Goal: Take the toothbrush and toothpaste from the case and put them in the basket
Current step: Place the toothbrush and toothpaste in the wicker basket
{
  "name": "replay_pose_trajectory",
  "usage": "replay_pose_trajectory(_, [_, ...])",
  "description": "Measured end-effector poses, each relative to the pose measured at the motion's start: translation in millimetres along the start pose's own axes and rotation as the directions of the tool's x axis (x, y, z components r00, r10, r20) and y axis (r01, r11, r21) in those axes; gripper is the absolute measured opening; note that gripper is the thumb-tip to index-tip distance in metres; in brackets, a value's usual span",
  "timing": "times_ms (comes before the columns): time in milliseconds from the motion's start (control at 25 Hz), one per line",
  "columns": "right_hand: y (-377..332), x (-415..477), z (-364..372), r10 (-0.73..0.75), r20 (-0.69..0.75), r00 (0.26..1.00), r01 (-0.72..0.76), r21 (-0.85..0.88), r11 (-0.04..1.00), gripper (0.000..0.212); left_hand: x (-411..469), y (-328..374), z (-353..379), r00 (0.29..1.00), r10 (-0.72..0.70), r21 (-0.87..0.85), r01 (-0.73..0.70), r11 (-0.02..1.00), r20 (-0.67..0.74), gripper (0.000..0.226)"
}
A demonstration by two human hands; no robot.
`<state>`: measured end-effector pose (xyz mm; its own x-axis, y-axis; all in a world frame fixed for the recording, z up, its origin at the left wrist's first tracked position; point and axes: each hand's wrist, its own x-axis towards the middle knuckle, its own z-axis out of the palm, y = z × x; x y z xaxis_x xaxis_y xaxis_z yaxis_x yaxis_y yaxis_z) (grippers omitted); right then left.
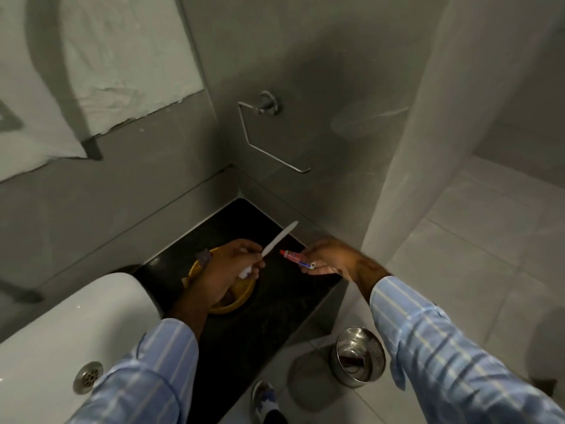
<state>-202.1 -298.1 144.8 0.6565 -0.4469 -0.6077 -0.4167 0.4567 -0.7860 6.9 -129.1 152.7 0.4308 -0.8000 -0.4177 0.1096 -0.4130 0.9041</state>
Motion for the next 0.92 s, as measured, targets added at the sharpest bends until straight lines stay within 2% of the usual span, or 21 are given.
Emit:
replay_pose_trajectory(120, [-1.0, 26.6, 24.0, 0.030, -0.085, 0.996, -0.028, 0.034, 0.999, 0.018, 3.3, -8.9, -47.6, 0.998, 0.012, -0.087, -0.018, 0.996, -0.065, 0.012])
replay_pose_trajectory(240, [-2.5, 55.5, 47.0, -0.013, -0.058, 0.998, 0.015, 0.028, 0.999, 0.021, 14.4, -11.4, -82.0, 0.989, 0.010, -0.181, -0.036, 0.983, -0.146, 0.016])
replay_pose_trajectory(320, [-6.5, 72.2, 61.4, -0.079, -0.016, 0.997, 0.078, -0.004, 0.997, 0.037, 24.6, -10.4, -102.7, 0.992, 0.002, -0.241, -0.033, 0.970, -0.127, 0.017])
replay_pose_trajectory(440, [-20.0, 98.4, 80.2, -0.150, 0.071, 0.986, 0.153, -0.043, 0.987, 0.074, 42.5, -9.3, -129.8, 0.999, -0.025, -0.295, 0.014, 0.955, -0.034, 0.026])
replay_pose_trajectory(480, [-25.3, 108.5, 85.2, -0.159, 0.089, 0.983, 0.166, -0.074, 0.983, 0.079, 49.0, -8.7, -135.6, 0.999, -0.044, -0.296, 0.036, 0.954, -0.021, 0.027])
replay_pose_trajectory(640, [-41.6, 150.0, 105.8, -0.147, 0.076, 0.986, 0.159, -0.183, 0.970, 0.066, 77.6, -10.3, -147.5, 0.992, -0.084, -0.212, 0.063, 0.975, -0.090, 0.010])
replay_pose_trajectory(760, [-44.5, 178.3, 118.7, -0.142, 0.064, 0.988, 0.154, -0.264, 0.952, 0.052, 98.6, -16.8, -151.6, 0.986, -0.107, -0.093, 0.096, 0.991, -0.128, 0.008])
replay_pose_trajectory(920, [-45.4, 211.3, 129.9, -0.218, 0.085, 0.972, 0.234, -0.416, 0.879, 0.056, 133.5, -31.5, -154.2, 0.973, -0.128, 0.079, 0.145, 0.986, -0.191, 0.011])
